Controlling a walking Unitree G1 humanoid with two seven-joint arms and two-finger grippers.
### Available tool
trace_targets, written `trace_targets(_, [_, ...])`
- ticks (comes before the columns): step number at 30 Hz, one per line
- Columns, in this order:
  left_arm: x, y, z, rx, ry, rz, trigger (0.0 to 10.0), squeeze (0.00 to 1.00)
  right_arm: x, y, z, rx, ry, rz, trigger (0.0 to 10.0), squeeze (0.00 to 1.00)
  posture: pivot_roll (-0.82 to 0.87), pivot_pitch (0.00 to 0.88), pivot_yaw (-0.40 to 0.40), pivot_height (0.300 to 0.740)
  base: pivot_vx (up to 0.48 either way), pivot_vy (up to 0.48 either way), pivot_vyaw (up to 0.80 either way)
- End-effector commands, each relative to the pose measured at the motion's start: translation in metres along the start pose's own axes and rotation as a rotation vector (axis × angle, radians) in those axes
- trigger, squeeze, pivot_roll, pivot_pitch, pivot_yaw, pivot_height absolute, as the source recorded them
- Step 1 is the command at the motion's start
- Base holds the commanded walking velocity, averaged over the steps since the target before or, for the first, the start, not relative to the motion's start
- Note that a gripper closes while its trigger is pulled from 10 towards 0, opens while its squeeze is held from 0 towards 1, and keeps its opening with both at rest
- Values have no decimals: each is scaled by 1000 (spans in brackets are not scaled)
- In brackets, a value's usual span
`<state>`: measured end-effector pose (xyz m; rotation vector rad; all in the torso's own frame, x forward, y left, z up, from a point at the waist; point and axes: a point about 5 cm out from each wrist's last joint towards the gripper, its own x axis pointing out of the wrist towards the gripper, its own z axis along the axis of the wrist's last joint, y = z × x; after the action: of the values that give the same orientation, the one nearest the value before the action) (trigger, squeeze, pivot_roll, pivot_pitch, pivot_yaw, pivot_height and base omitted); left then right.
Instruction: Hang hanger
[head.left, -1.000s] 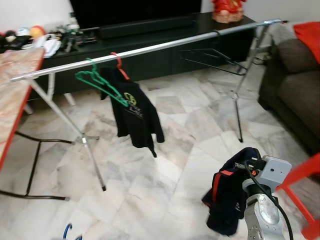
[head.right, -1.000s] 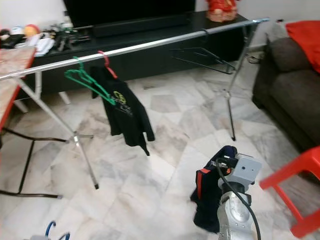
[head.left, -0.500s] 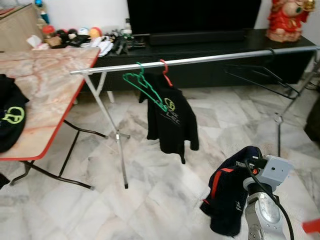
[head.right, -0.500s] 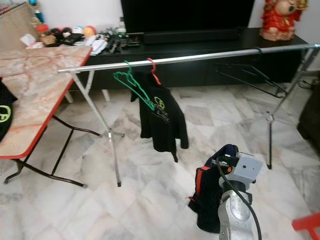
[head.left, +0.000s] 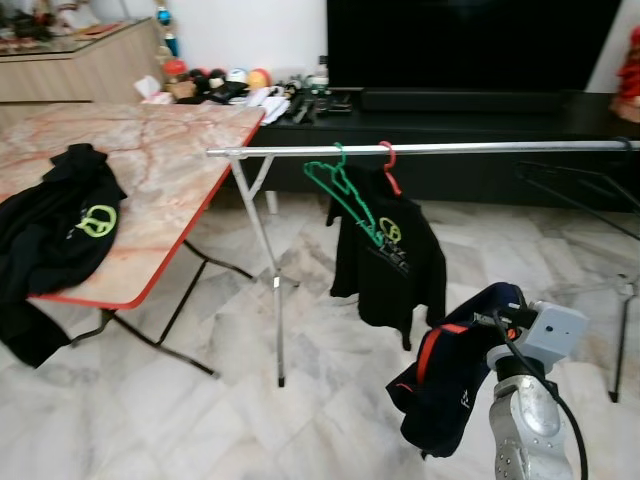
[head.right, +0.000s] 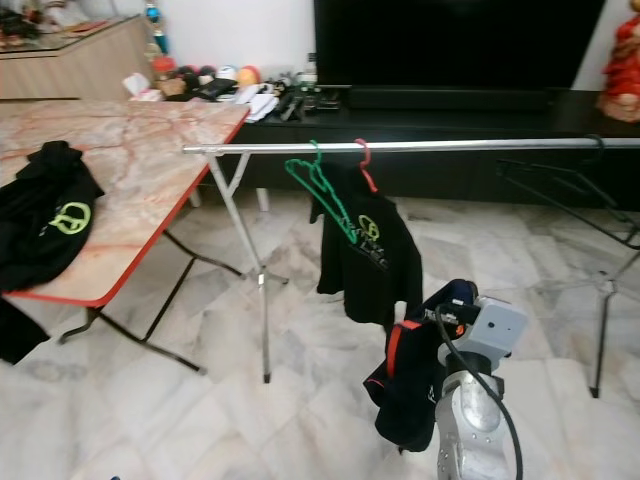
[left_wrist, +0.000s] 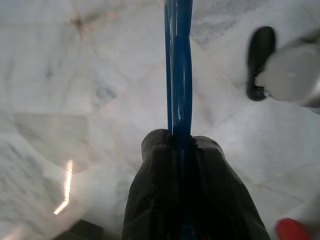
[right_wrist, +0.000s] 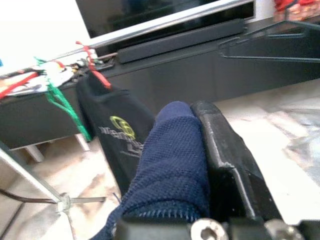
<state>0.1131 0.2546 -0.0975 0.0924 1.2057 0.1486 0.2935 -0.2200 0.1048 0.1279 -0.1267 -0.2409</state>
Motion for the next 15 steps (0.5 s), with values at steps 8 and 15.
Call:
trace_targets(8, [1, 1, 10, -11, -20, 5, 10000, 0, 12, 4, 14, -51, -20, 57, 10000, 0, -107, 134, -32, 740, 0, 0, 0])
trace_targets(15, [4, -35, 17, 15, -20, -53, 10000, 0, 16, -1, 18, -69, -26, 22, 10000, 0, -95, 151, -29, 740, 0, 137, 0])
